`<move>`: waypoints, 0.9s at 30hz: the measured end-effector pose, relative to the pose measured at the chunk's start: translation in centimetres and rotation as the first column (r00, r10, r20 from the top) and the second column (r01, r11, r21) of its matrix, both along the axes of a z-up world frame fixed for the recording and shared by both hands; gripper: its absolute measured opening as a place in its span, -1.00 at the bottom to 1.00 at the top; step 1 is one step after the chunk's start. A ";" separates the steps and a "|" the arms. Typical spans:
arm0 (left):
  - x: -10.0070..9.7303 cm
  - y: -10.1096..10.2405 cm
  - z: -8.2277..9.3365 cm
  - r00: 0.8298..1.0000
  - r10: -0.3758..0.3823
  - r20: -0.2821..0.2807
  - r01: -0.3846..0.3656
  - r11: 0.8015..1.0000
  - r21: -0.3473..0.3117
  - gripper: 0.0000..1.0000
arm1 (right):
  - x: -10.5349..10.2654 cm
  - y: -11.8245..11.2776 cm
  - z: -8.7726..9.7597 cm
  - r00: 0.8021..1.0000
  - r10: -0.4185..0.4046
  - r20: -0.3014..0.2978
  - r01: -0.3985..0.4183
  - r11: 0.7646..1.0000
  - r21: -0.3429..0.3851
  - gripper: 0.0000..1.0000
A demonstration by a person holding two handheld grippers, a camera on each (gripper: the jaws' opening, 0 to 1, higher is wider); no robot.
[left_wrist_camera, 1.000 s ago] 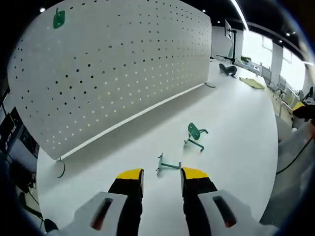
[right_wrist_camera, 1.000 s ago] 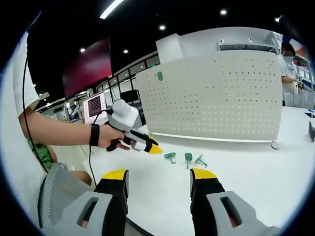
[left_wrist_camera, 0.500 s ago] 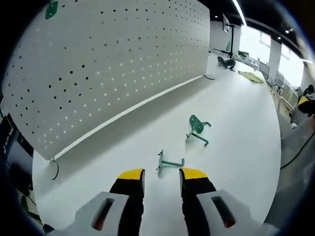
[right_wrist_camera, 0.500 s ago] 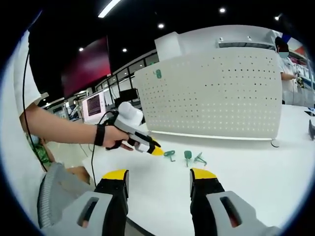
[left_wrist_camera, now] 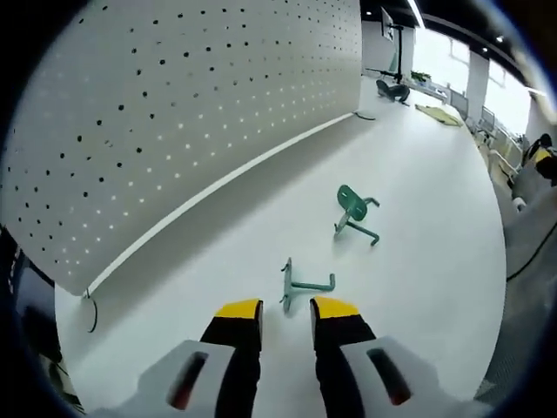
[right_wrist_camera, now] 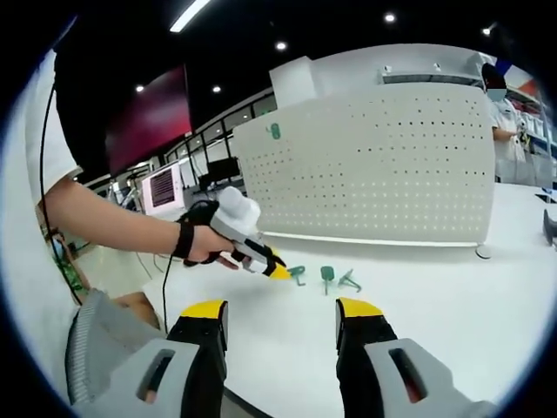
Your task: Insert the hook assembly into the mounting plate slot until the hook locks in place.
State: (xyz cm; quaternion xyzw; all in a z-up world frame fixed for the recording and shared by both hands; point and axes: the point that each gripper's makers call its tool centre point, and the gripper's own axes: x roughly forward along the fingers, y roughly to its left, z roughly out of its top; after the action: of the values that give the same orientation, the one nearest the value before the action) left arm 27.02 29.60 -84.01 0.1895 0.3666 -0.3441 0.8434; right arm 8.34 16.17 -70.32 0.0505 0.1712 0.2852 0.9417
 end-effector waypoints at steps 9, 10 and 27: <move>0.2 -0.4 -0.4 1.000 -0.022 0.000 0.022 1.000 0.010 -0.70 | 0.1 -0.4 -0.2 1.000 -0.019 -0.005 0.019 1.000 -0.002 0.00; 0.3 -0.5 -0.3 1.000 -0.024 0.002 0.024 1.000 0.005 -0.71 | 0.1 -0.4 -0.1 1.000 -0.020 -0.005 0.020 1.000 -0.001 0.00; 0.3 -0.7 -0.9 0.999 -0.023 -0.025 0.023 1.000 -0.010 -0.87 | 0.4 -0.5 -0.1 0.999 -0.033 -0.013 0.033 0.999 0.003 -0.01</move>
State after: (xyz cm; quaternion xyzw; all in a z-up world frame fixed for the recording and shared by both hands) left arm 27.29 28.87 -84.90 0.1855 0.3731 -0.3580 0.8356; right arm 8.73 15.70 -70.47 0.0565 0.1761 0.2693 0.9451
